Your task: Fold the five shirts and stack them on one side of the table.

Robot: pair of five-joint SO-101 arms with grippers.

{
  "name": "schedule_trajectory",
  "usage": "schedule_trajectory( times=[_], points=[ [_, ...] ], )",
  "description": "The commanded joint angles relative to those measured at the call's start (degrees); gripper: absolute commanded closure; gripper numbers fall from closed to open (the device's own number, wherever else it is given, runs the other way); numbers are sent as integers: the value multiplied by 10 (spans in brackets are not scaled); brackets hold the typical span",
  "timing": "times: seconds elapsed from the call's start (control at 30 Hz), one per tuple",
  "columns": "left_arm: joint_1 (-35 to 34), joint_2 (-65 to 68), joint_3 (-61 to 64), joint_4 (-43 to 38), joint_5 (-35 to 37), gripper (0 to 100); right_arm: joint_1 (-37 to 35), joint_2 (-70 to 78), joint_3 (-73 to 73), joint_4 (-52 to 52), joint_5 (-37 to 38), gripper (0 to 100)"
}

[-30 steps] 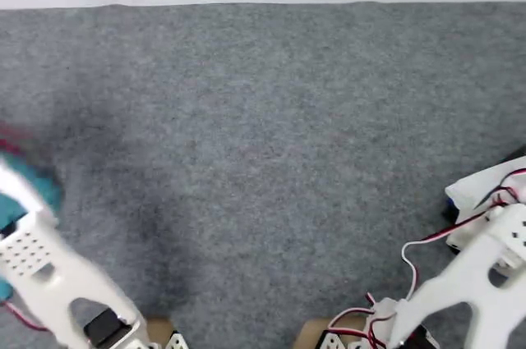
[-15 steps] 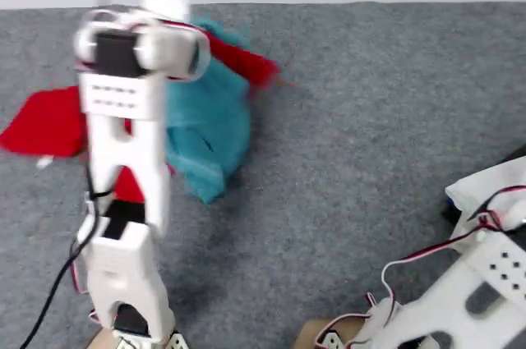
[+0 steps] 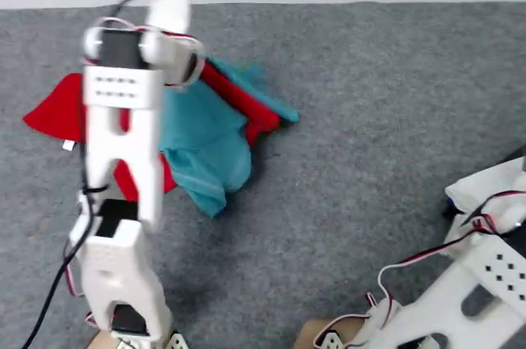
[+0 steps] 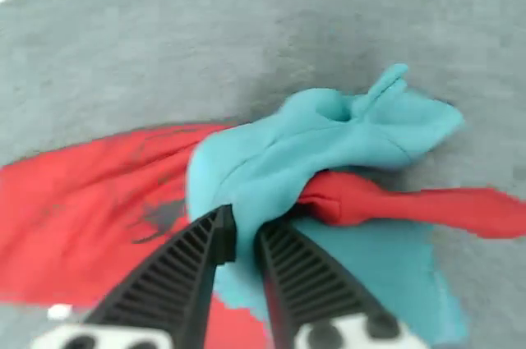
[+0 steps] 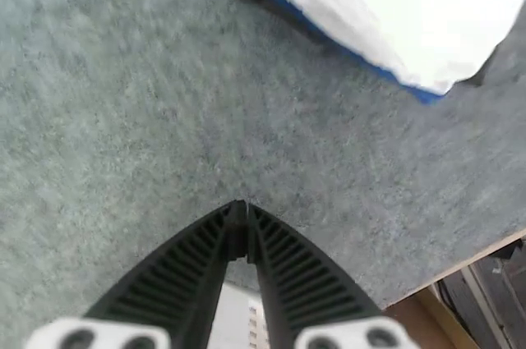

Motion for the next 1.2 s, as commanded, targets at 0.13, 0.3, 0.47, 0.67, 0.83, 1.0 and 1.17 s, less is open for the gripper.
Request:
schedule_trajectory(
  times=[0.13,0.3,0.47,0.67,0.83,1.0,1.17],
  points=[
    [-312,-25,-142,10,-42,998,2,-15,3,15,6,989],
    [-481,-25,-181,10,-105,998,-52,-15,4,15,3,989],
    [-549,-18,-109,11,-164,998,-134,-15,4,15,2,989],
    [-579,-23,-17,11,-200,855,-172,-11,5,16,2,989],
    [-576,-24,-21,11,-207,776,-172,-15,5,21,2,989],
    [-555,-24,-41,11,-239,775,-172,-15,6,22,3,989],
    [-487,-18,19,11,-258,775,-172,-15,19,22,3,989]
  ],
)
